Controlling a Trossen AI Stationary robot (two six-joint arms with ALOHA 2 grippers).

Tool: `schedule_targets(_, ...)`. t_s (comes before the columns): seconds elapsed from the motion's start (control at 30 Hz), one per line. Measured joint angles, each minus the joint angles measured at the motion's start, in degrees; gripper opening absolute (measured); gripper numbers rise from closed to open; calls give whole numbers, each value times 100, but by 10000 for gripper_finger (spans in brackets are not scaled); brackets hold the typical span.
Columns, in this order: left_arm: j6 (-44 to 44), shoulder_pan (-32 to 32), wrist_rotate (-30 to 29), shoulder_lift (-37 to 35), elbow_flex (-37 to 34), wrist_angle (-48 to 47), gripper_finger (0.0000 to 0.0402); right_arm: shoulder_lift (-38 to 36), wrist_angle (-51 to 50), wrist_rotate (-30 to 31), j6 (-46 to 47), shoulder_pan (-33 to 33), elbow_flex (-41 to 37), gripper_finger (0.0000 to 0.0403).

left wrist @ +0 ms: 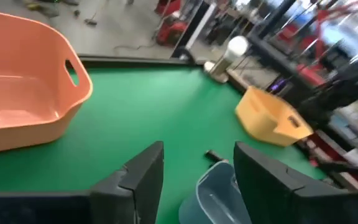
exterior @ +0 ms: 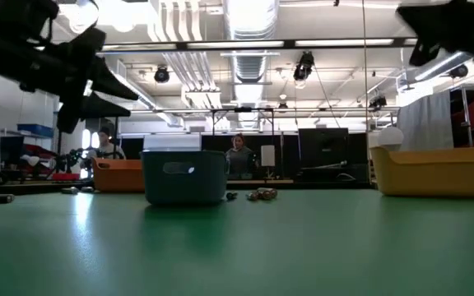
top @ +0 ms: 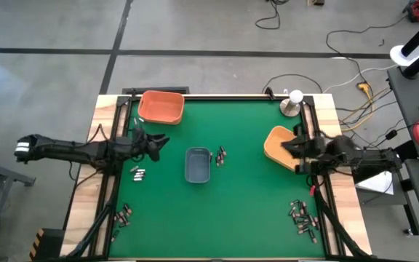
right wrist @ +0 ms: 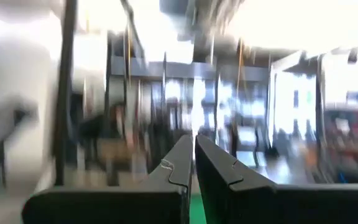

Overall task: Sort batteries
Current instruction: Move the blue bin to the top middle of the table

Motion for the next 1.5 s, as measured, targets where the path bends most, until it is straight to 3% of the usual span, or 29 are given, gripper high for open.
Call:
schedule_targets(0.07, -354, 0, -83, 399, 349, -385, 173, -2, 752, 155, 73, 0, 3, 13)
schedule_targets(0.13, -848, 0, -89, 790, 712, -778, 170, 7, 1138, 714, 216, 0, 10, 13)
schedule_targets(0.2, -1225, -2, -78, 1203, 1086, -1168, 166, 120, 1055, 1574, 673, 0, 110, 13)
schedule_targets(0.27, -1421, -1, 6, 1609, 1500, -1596, 161, 308, 418, 1933, 1001, -3, 387, 13)
schedule_targets(0.47, -2468, -2, 443, 2879, 2598, -2945, 155, 1542, -2660, 1942, 1804, -13, 1795, 13)
schedule_targets(0.63, -3095, -2, 1148, 3938, 3339, -3344, 155, 2711, -4130, 2266, 2503, -41, 2898, 13)
schedule_targets(0.83, -3885, -2, 1759, 5127, 4388, -4218, 163, 3727, -4507, 2210, 2458, -46, 3637, 13)
schedule_targets(1.07, -4349, -52, 2513, 6054, 5443, -5508, 196, 4452, -4663, 1573, 2213, -222, 4304, 30)
schedule_targets(1.3, -4497, -72, 2980, 6736, 5729, -5887, 193, 4920, -5475, 1422, 2018, -289, 4788, 66)
schedule_targets(1.5, -4648, -37, 3046, 6869, 5694, -6021, 155, 5012, -6020, 1490, 1446, -296, 5142, 74)
